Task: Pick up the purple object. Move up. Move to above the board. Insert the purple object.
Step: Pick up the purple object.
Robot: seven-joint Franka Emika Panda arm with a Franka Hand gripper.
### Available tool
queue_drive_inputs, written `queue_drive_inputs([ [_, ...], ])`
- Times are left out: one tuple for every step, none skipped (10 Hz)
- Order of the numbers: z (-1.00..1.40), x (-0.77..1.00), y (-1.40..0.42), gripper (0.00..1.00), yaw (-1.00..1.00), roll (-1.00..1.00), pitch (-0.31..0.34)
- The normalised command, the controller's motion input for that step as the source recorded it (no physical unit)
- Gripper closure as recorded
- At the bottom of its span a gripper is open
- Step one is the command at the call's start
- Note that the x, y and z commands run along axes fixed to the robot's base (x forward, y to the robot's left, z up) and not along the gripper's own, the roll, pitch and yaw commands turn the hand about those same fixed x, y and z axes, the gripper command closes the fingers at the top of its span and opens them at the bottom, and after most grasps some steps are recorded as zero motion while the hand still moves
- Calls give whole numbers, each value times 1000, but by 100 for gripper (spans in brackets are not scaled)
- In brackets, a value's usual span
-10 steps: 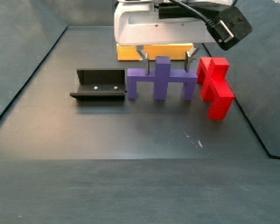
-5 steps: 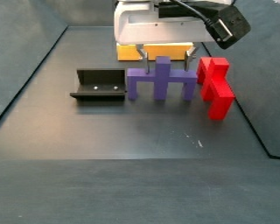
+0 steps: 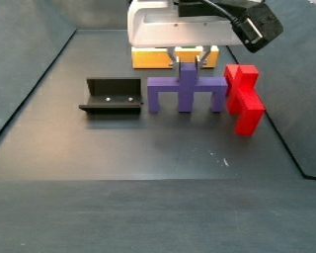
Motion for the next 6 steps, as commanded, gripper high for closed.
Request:
queue_drive_inputs([
  [0, 0, 0, 100, 0, 0, 0],
  [0, 0, 0, 100, 0, 0, 0],
  [0, 0, 0, 100, 0, 0, 0],
  [0, 0, 0, 100, 0, 0, 0],
  [0, 0, 0, 100, 0, 0, 0],
  [0, 0, 0, 100, 0, 0, 0],
])
